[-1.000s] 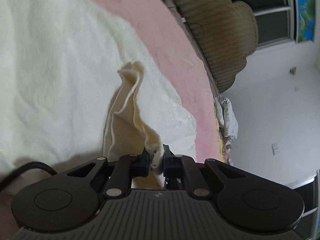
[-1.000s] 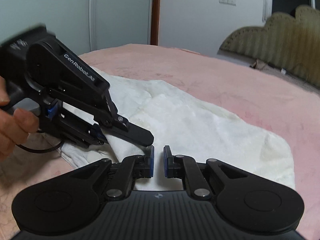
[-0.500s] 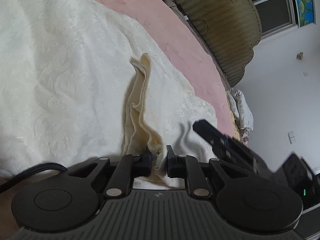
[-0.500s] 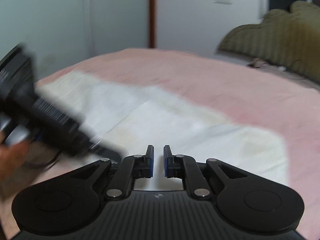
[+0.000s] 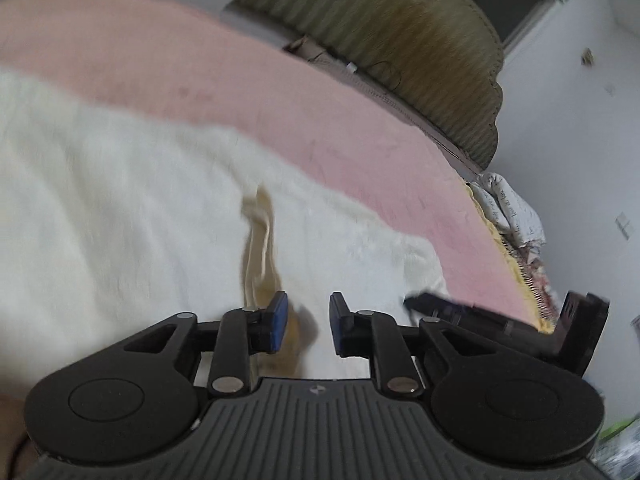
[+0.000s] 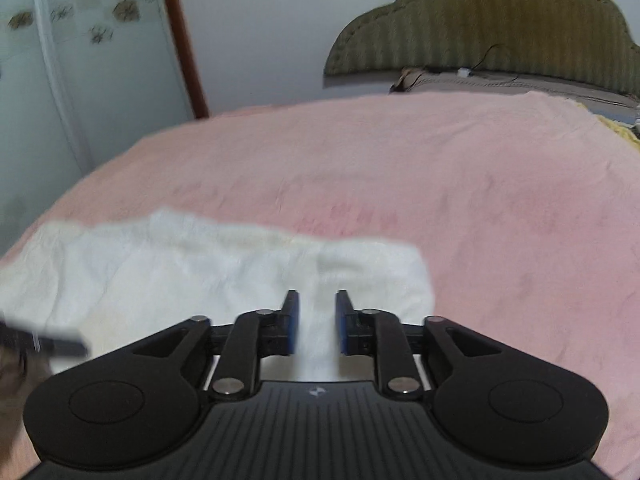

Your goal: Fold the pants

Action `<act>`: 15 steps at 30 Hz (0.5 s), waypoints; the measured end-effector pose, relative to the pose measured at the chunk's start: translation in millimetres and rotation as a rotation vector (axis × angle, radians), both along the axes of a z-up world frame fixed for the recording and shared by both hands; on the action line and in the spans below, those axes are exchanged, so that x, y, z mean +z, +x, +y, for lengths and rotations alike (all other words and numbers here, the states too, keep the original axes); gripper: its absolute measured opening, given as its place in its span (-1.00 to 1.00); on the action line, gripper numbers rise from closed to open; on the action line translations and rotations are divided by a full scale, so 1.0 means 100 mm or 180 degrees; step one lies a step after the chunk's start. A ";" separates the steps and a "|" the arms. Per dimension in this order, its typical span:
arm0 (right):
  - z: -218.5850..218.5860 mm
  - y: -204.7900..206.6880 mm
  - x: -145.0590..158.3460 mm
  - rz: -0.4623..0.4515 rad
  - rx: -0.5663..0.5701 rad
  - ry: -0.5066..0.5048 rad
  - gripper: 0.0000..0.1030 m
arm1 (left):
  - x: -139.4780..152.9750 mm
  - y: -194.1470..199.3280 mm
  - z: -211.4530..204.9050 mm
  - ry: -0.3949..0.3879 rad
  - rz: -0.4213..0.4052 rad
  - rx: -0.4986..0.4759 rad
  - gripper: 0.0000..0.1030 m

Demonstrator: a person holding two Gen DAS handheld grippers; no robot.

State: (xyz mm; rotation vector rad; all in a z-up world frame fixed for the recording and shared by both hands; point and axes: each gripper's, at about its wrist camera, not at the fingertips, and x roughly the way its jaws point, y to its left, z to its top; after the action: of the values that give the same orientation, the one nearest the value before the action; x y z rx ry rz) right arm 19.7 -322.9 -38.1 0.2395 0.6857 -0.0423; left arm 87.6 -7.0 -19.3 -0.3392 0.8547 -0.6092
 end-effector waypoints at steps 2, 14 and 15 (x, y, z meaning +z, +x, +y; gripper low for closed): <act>0.11 -0.11 -0.07 0.0002 -0.0015 -0.0177 -0.41 | 0.07 0.11 -0.09 0.0040 -0.0086 -0.0080 -0.12; 0.66 -0.35 0.10 -0.0120 0.0321 -0.0270 -0.36 | -0.16 0.36 -0.48 0.1071 -0.0594 -0.0096 0.22; 0.70 -0.36 0.15 -0.0214 0.0387 -0.0237 -0.36 | -0.13 0.31 -0.45 0.1090 -0.0643 -0.0065 0.32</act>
State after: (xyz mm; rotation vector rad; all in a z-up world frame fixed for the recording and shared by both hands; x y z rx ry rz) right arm -16.8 -252.4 -22.9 0.1267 0.6294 0.0561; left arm 118.8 -51.8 -32.6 0.0415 0.7522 -0.4955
